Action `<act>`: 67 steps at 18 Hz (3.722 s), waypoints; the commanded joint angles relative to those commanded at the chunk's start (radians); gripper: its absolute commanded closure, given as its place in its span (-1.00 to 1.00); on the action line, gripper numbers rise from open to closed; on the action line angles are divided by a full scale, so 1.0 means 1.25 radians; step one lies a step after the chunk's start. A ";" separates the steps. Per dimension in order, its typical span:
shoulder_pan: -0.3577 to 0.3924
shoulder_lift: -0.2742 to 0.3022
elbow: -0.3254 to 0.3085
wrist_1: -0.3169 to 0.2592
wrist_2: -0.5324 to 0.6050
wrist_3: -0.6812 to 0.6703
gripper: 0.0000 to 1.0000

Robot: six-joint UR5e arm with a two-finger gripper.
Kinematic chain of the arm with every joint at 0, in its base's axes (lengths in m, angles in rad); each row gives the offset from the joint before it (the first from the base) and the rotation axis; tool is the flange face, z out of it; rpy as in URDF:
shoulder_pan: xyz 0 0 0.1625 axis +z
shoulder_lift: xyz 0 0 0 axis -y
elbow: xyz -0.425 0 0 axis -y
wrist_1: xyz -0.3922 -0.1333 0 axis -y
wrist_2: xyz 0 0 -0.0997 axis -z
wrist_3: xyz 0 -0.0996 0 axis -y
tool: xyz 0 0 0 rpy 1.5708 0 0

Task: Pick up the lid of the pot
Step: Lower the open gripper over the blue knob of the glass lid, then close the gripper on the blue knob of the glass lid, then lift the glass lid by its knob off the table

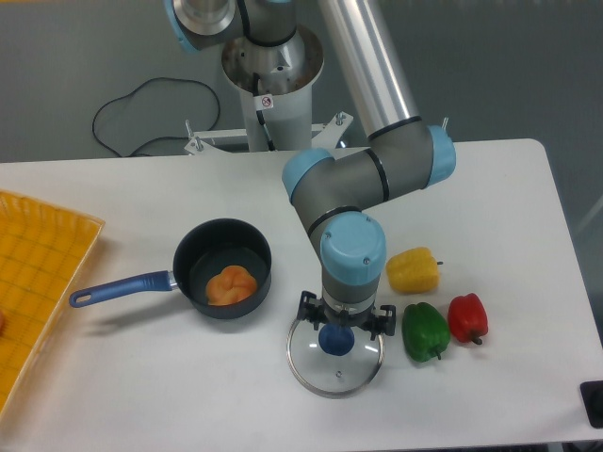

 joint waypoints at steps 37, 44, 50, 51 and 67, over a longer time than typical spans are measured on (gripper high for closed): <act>-0.001 -0.031 -0.011 0.010 -0.017 0.056 -0.25; 0.000 -0.030 -0.011 0.010 -0.017 0.056 0.09; 0.000 -0.017 -0.012 0.007 -0.017 0.055 0.20; 0.000 -0.010 -0.012 0.007 -0.017 0.055 0.20; 0.021 0.123 -0.018 -0.092 -0.015 0.112 0.22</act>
